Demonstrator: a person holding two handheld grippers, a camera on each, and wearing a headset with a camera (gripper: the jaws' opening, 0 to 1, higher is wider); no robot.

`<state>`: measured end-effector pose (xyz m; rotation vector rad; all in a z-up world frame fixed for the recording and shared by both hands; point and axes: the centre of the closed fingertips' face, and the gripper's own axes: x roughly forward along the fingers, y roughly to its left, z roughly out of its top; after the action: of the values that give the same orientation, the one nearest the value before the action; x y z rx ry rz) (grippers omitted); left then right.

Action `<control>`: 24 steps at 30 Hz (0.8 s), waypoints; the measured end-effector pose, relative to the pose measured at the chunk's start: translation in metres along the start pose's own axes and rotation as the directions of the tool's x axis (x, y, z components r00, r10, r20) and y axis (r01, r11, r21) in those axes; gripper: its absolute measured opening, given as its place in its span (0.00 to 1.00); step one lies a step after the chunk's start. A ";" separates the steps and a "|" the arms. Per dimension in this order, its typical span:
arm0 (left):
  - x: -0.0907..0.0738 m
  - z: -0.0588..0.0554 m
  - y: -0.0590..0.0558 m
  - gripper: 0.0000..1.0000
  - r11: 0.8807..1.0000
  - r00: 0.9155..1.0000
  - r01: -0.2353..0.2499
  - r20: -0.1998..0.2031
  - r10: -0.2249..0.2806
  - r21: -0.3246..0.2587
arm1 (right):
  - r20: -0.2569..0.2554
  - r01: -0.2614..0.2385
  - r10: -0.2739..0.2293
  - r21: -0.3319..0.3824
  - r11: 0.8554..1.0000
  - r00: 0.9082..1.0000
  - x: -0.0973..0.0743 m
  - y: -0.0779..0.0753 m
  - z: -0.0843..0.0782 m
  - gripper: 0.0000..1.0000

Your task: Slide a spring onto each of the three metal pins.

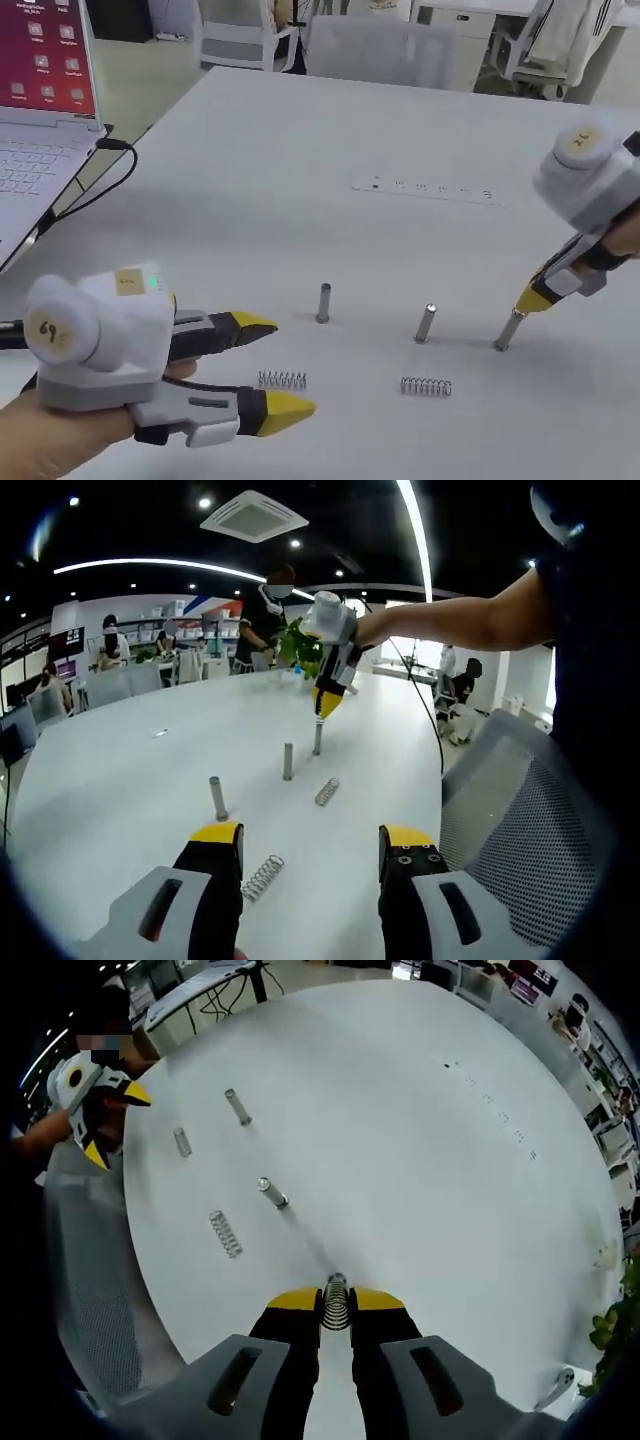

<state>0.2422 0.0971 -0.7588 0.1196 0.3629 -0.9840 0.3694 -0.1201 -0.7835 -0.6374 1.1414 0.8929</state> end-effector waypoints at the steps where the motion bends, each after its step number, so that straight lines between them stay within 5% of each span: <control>1: 0.000 0.000 0.000 0.49 1.000 1.000 -0.001 0.000 0.001 0.000 | -0.001 0.000 0.000 -0.001 1.000 1.000 0.000 0.000 0.000 0.09; 24: -0.002 0.001 0.002 0.48 1.000 1.000 -0.005 -0.002 0.005 0.003 | -0.039 0.022 -0.023 -0.008 1.000 0.999 0.033 0.003 -0.003 0.09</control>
<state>0.2430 0.0996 -0.7571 0.1241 0.3628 -0.9794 0.3701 -0.1119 -0.8159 -0.6755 1.1645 0.8690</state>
